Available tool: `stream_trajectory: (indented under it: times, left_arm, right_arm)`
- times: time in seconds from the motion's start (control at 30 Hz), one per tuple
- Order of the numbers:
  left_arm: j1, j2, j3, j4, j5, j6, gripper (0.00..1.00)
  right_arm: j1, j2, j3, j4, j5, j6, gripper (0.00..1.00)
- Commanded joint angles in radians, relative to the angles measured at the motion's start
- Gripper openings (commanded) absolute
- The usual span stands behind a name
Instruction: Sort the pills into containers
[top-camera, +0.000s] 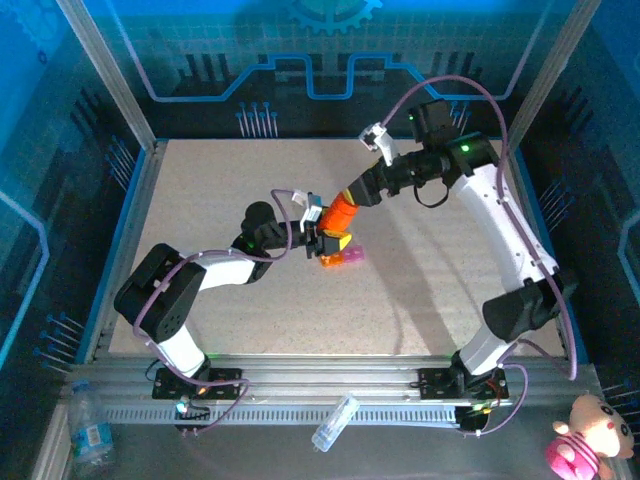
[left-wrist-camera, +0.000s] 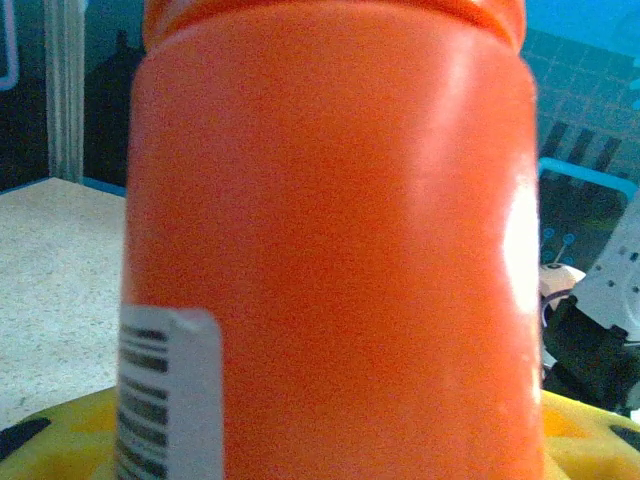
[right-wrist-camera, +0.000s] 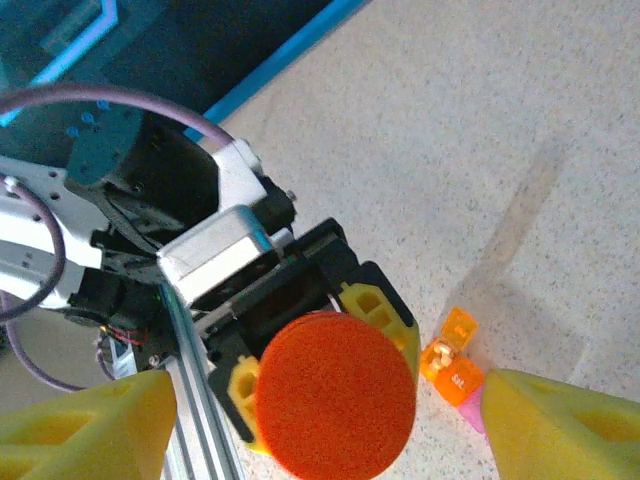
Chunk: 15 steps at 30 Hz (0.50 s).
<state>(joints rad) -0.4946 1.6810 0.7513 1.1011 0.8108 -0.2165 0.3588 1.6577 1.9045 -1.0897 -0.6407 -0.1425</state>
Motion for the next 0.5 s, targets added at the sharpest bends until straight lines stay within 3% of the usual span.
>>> stream_trajectory:
  times: [0.0,0.3,0.47]
  left_arm:
    - [-0.002,-0.030,0.037,-0.006,0.058,-0.020,0.00]
    - [0.000,-0.026,0.046,-0.015,0.077,-0.022,0.00]
    - [-0.001,-0.026,0.047,-0.015,0.079,-0.022,0.00]
  right_arm:
    - [0.000,0.036,0.048,-0.119,-0.041,-0.085,0.80]
    - [0.026,0.093,0.064,-0.148,-0.045,-0.103,0.78]
    - [0.026,0.100,0.050,-0.141,-0.055,-0.100,0.67]
